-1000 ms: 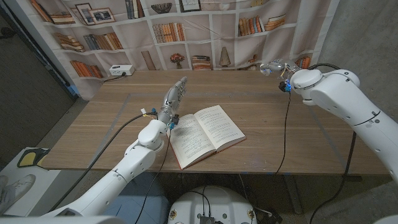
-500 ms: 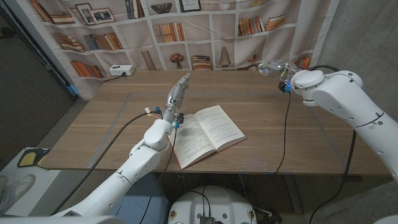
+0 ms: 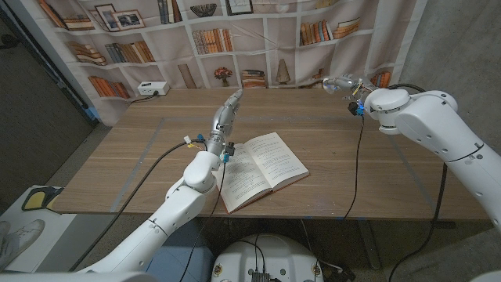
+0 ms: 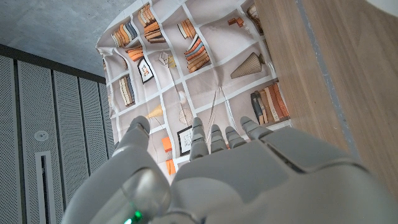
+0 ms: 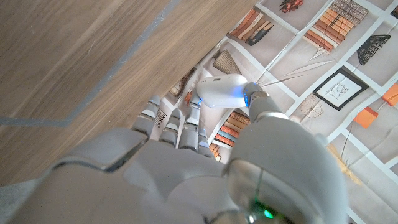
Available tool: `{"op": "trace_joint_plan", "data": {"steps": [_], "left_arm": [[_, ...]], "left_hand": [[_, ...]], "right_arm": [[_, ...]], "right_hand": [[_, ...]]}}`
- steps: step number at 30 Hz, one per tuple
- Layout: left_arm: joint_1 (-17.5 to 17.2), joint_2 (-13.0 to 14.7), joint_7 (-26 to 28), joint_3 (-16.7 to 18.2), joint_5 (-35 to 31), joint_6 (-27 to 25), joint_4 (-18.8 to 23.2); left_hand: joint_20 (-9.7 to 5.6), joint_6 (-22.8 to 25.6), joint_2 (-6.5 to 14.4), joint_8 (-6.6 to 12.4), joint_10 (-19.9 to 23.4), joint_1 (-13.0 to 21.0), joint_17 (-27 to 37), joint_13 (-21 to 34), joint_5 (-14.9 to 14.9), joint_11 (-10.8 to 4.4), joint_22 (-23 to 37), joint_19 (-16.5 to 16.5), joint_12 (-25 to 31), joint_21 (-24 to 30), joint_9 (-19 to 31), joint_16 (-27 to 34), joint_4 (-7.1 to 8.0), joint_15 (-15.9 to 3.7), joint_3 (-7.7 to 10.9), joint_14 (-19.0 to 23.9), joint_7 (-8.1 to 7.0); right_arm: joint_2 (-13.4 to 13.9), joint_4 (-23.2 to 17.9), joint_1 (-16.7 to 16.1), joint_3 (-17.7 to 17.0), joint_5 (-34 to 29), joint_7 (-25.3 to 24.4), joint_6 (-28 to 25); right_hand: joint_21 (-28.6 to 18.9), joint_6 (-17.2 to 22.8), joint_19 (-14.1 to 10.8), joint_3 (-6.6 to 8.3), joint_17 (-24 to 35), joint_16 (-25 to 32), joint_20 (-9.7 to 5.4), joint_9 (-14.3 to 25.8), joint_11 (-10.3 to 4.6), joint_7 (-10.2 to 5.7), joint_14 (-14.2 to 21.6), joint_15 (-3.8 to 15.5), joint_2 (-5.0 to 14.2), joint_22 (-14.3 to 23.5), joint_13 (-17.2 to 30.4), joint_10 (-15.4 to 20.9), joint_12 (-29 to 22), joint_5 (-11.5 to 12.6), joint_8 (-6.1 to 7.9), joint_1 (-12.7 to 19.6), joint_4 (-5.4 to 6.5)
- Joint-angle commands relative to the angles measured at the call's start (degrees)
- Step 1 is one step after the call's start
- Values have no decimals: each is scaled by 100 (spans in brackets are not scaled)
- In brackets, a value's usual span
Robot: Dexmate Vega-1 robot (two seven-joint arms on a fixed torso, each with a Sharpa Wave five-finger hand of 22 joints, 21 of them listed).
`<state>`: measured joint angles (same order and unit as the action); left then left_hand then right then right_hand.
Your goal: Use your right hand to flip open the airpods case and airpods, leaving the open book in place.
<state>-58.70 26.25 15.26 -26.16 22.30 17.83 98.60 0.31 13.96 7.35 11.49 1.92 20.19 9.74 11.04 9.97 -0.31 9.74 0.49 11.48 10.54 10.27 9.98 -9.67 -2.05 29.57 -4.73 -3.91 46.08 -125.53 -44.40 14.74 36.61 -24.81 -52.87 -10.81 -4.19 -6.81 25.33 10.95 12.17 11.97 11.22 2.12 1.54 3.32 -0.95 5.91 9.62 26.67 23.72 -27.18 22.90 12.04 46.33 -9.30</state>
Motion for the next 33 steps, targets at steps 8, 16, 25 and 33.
{"op": "trace_joint_plan", "data": {"steps": [8, 16, 25, 33], "left_arm": [[74, -282, 396, -208, -676, -36, 12], [75, -516, 702, -315, -820, -271, 24], [52, -993, 1251, -491, -989, -384, -108], [102, -1138, 1714, -635, -1506, -600, -134]], "left_hand": [[139, 801, -77, 209, 44, 777, 10, 20, 20, -45, -3, 110, 66, 37, 21, 31, -131, -39, 250, 0, -264], [154, 914, -196, 212, 25, 1109, 11, 22, 30, -134, -8, 199, 72, 47, 28, 40, -142, -35, 292, 25, -463], [124, 604, -466, 64, -38, 1426, 14, 26, 61, -133, -6, 246, 62, 37, 39, 38, -127, -58, 227, 30, -315], [106, 572, -568, 52, -62, 1536, 16, 28, 69, -138, -5, 257, 60, 34, 43, 37, -117, -70, 191, 26, -317]], "right_arm": [[-162, -138, -235, -109, 513, -571, 339], [-137, -130, -268, -80, 572, -641, 465], [-183, -29, -207, 86, 584, -687, 558], [-223, 36, -159, 190, 594, -720, 606]], "right_hand": [[1, 35, -41, -54, 15, -4, 29, 2, -285, -20, 41, -14, 54, 12, 11, 311, -40, 49, -27, 7, 8], [2, 41, -47, -69, 17, -8, 30, 2, -306, -46, 35, -6, 55, 12, 13, 316, -47, 66, -33, 14, 15], [3, 61, -51, -85, 19, -11, 31, 1, -300, -42, 34, 3, 53, 12, 21, 296, -47, 78, -31, 17, 21], [3, 96, -56, -96, 20, -7, 30, 1, -312, -38, 47, 21, 53, 13, 25, 308, -58, 89, -24, 22, 23]]}}
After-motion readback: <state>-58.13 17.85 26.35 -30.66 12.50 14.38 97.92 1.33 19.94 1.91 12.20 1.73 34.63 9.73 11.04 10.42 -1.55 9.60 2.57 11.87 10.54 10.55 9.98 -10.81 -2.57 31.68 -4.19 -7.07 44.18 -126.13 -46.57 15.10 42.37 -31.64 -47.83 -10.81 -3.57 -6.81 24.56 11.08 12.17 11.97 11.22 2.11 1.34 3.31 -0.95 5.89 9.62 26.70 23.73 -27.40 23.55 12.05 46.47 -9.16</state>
